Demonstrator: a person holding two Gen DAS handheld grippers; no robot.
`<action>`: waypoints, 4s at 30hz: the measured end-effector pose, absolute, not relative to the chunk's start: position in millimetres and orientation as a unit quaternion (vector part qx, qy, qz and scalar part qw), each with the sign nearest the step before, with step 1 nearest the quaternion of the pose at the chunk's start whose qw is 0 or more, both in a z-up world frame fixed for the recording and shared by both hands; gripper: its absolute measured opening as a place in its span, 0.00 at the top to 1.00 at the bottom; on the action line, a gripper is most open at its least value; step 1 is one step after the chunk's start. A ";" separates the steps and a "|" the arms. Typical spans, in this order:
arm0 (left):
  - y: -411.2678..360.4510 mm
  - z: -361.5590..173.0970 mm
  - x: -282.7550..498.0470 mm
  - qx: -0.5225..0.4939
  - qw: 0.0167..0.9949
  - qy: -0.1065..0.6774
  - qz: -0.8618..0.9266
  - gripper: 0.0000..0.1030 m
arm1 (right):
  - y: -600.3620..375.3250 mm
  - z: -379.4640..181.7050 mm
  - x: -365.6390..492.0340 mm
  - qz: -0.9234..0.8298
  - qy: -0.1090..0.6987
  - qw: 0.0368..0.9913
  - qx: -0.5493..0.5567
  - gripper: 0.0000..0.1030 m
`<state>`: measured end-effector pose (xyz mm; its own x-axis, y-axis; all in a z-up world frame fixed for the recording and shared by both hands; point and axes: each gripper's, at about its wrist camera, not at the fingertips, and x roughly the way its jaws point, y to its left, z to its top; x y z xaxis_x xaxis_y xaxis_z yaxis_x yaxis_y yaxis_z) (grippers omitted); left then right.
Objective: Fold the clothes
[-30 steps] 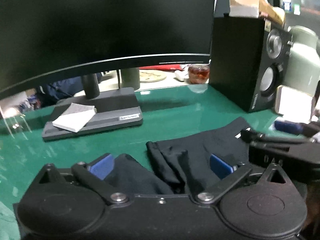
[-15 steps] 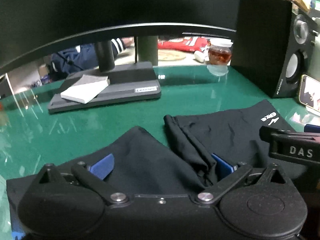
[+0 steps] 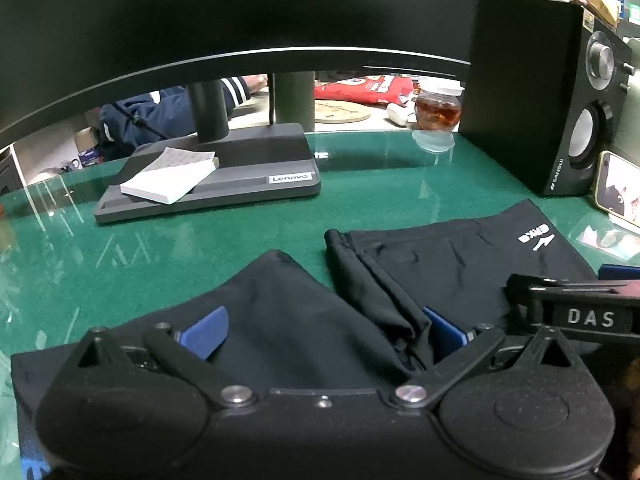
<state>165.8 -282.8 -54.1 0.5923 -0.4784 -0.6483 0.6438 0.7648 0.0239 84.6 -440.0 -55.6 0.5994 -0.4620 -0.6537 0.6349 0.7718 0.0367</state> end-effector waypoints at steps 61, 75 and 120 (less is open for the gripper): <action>-170.9 -34.1 186.8 0.166 0.904 0.317 -0.236 0.95 | -382.0 -30.8 94.2 -0.035 0.297 0.950 0.088 0.98; -120.6 -6.2 162.9 0.175 0.916 0.267 -0.242 0.93 | -228.2 -37.5 14.8 0.200 0.357 0.912 -0.007 0.93; -74.2 -23.7 41.1 0.166 0.886 0.296 -0.316 0.75 | -353.4 -31.3 -92.0 -0.153 0.328 0.924 0.124 0.95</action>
<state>41.1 -74.2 -23.7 0.6246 -0.4620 -0.6296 0.6583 0.7452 0.1063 -92.0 -353.4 -31.3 0.7381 -0.2010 -0.6440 0.3643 0.9222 0.1297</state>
